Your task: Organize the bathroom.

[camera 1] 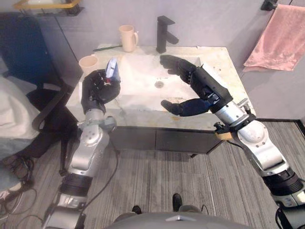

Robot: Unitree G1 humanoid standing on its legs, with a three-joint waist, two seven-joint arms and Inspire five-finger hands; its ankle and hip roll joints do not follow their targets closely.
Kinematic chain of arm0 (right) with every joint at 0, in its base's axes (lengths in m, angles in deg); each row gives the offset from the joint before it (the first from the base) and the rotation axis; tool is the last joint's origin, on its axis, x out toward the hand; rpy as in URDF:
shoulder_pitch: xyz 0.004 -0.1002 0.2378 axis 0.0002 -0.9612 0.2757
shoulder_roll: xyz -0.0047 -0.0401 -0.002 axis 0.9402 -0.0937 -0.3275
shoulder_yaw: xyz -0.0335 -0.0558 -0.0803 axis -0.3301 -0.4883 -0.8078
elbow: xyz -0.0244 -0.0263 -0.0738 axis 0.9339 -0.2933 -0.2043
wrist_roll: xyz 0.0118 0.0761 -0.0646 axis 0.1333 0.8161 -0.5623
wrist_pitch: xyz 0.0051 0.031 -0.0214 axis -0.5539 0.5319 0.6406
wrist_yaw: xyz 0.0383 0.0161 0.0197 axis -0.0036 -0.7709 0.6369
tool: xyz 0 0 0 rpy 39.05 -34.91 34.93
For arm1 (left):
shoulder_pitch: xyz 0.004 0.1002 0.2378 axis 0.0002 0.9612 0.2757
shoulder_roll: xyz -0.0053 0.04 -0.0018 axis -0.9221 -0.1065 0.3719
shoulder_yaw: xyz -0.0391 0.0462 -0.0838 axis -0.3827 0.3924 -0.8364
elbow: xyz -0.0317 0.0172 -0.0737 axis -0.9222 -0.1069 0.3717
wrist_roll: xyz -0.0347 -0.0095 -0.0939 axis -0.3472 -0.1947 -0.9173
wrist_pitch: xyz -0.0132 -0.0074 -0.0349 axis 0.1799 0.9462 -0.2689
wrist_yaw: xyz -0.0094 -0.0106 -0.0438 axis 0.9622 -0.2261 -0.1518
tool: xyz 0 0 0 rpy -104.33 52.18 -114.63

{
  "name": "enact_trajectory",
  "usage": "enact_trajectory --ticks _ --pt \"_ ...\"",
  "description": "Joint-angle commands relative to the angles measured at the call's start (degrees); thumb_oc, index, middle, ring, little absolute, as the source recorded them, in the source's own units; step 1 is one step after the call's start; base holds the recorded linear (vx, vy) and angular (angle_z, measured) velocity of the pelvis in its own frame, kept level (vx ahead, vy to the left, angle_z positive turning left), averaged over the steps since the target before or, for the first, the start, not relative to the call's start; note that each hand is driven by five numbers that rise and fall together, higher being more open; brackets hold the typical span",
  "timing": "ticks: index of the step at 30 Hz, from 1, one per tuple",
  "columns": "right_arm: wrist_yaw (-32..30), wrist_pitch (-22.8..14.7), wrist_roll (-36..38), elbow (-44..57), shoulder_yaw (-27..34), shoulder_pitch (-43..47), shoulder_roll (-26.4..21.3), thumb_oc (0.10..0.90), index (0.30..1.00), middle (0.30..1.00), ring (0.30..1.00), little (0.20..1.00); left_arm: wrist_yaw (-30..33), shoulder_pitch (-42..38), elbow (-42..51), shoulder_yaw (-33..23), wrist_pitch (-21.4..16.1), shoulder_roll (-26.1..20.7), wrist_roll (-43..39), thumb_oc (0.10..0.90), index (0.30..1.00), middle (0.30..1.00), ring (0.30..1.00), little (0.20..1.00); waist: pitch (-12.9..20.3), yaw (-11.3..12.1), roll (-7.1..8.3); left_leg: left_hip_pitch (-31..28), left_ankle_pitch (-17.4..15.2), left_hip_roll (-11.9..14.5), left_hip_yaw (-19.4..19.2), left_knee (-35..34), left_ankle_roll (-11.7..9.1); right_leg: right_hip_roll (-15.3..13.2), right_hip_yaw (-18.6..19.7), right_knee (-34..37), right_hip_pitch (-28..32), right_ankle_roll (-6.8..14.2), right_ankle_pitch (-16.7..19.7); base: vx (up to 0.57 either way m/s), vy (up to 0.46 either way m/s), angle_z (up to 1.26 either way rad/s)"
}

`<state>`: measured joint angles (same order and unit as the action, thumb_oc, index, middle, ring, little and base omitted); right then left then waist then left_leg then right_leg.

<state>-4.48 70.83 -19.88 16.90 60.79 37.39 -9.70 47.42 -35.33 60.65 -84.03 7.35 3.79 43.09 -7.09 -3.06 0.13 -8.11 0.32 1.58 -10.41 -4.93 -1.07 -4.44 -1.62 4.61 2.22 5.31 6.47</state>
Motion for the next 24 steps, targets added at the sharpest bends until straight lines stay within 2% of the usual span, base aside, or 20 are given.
enact_trajectory --ticks 1,7,14,24 --pt "-0.7 -2.0 2.5 0.0 0.0 9.6 3.3 0.800 0.900 0.900 0.900 0.900 0.3 -7.5 6.5 0.3 -8.2 -2.7 1.1 0.400 0.300 0.300 0.300 0.300 6.1 -0.1 2.33 0.5 -4.0 -2.0 5.3 0.2 1.4 1.6 1.2 0.4 1.9 0.3 -5.4 0.00 0.000 0.00" --pt "1.3 1.6 4.2 0.3 -4.4 14.4 4.5 0.800 0.900 0.900 0.900 0.900 0.6 -8.3 5.6 1.5 -7.3 -2.6 0.6 0.400 0.300 0.300 0.300 0.300 6.4 0.7 2.45 0.4 -3.9 -2.0 5.8 0.2 1.3 1.4 0.9 0.4 2.2 0.2 -5.4 0.02 -0.004 0.04" --pt "0.9 4.7 6.0 -1.3 -9.3 20.8 6.8 0.800 0.900 0.900 0.900 0.900 0.5 -9.0 4.6 3.0 -6.0 -2.1 0.2 0.400 0.300 0.300 0.300 0.300 6.4 2.1 2.69 0.4 -3.6 -1.9 6.8 0.3 1.1 1.1 0.2 0.4 2.6 0.2 -5.4 0.01 -0.003 0.05" --pt "0.5 6.0 7.0 -2.0 -12.2 25.2 8.7 0.800 0.900 0.900 0.900 0.900 0.7 -9.5 4.0 4.0 -5.0 -2.1 -0.2 0.400 0.300 0.300 0.300 0.300 6.5 3.4 2.89 0.6 -3.4 -1.7 7.9 0.2 1.0 0.8 -0.8 0.4 2.9 0.2 -5.5 0.02 0.000 0.07"
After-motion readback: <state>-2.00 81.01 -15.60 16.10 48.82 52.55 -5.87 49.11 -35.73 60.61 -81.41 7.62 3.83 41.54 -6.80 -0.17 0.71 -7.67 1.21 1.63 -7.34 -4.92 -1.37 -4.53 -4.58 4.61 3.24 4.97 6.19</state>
